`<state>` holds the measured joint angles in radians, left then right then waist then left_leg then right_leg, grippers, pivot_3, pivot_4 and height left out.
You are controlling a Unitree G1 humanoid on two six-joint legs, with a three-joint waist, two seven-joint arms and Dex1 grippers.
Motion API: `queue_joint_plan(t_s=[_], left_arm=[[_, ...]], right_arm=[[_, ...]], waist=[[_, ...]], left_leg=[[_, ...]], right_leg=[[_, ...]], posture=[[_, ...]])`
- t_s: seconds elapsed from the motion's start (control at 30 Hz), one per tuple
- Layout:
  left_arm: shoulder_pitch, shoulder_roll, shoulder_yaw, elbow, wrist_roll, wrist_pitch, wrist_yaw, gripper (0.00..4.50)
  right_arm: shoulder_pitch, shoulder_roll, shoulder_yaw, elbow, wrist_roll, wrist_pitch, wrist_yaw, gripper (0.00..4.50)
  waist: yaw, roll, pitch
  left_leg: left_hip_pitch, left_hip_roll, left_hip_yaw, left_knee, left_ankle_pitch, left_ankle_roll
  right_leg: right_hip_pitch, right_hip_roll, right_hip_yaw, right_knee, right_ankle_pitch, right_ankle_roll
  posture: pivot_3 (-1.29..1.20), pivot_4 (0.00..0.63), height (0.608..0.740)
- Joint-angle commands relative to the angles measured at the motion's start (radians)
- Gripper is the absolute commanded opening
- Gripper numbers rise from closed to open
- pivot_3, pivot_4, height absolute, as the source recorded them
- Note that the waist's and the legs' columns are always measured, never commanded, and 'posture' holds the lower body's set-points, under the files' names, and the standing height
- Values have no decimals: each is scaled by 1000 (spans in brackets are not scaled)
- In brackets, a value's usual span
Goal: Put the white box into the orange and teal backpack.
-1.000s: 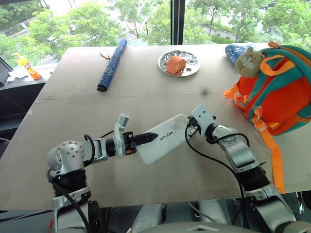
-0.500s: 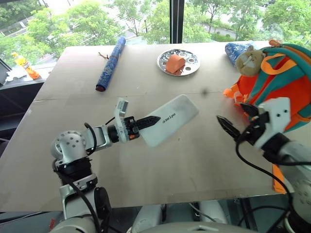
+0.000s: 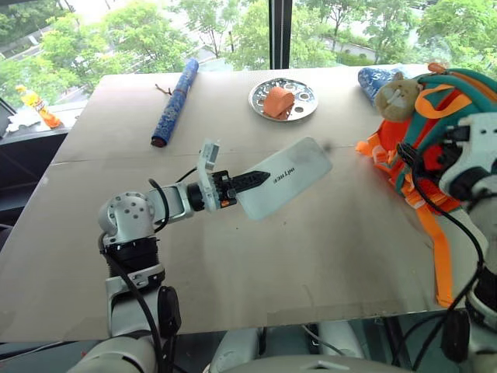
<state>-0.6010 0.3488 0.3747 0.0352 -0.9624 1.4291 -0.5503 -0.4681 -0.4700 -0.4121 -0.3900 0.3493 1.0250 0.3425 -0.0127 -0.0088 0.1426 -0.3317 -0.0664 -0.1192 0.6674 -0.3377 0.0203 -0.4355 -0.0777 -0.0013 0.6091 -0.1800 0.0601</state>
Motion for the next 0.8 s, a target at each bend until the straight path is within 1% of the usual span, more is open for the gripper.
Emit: queue_joint_plan(t_s=[0.03, 0.13, 0.23, 0.27, 0.3, 0.37, 0.43, 0.53, 0.6, 0.7, 0.8], left_arm=[[3, 0, -3, -50, -16, -71, -21, 997], [21, -15, 20, -72, -37, -96, -6, 997], [35, -13, 28, -93, -50, -121, -8, 997], [38, -11, 29, -100, -52, -130, -11, 997], [40, -9, 29, -105, -53, -138, -14, 997], [35, 0, 38, -109, -68, -143, -24, 997], [30, 21, 39, -105, -79, -151, -45, 997], [24, 90, 5, -99, -59, -188, -128, 997], [18, 153, -38, -98, -24, -236, -209, 997], [-5, 238, -122, -93, 42, -342, -349, 997], [-39, 266, -192, -80, 117, -469, -433, 997]], right_arm=[[-54, -63, 74, 169, -29, -227, 109, 3112], [-28, -89, 71, 193, 33, -307, 221, 1715], [1, -116, 45, 149, 158, -314, 357, 207], [8, -130, 41, 123, 202, -311, 404, 53], [14, -142, 41, 106, 231, -311, 433, 53], [18, -175, 26, 31, 374, -233, 501, 53], [32, -206, 16, -40, 493, -162, 528, 53], [115, -281, -19, -171, 658, -75, 551, 53], [196, -347, -80, -232, 761, -28, 553, 53], [328, -432, -199, -283, 851, 13, 553, 53], [409, -473, -272, -292, 882, 8, 539, 53]], waist=[[1, 0, 0], [1, 0, 0], [-1, 0, 0], [-2, 0, 0], [-2, 0, 0], [-2, 0, 1], [-1, 0, 1], [1, 0, 1], [3, 0, 1], [13, 0, 1], [28, -1, 1]], left_leg=[[0, 0, 1, 0, 0, 0], [-2, 0, 1, 1, 0, 0], [-8, 0, -1, 2, 0, 0], [-10, 0, -1, 3, 0, 0], [-13, 0, -1, 4, 0, 0], [-14, 0, -1, 4, 0, 0], [-14, 0, -2, 4, 0, 0], [-14, 1, -3, 3, 0, 0], [-15, 1, -4, 3, 0, 0], [-16, -1, -3, 4, 0, 0], [-16, -1, -3, 6, 0, 1]], right_leg=[[0, 0, 0, 0, 0, 0], [0, -1, 0, -1, 0, 0], [-5, 0, -1, -1, 0, 0], [-7, 0, -1, 0, 0, 0], [-10, -1, -1, 0, 1, 0], [-11, -1, -1, 1, 1, 0], [-11, -1, -1, 1, 1, 0], [-11, -1, -2, 0, 1, 0], [-11, -1, -4, 0, 1, 0], [-11, -2, -3, -1, 1, 0], [-10, -2, -3, -1, 1, 0]], posture=[[0, 150, 731], [0, 150, 731], [0, 150, 731], [0, 150, 731], [0, 150, 731], [0, 150, 731], [0, 150, 731], [0, 150, 731], [0, 150, 731], [0, 150, 731], [0, 150, 731]])
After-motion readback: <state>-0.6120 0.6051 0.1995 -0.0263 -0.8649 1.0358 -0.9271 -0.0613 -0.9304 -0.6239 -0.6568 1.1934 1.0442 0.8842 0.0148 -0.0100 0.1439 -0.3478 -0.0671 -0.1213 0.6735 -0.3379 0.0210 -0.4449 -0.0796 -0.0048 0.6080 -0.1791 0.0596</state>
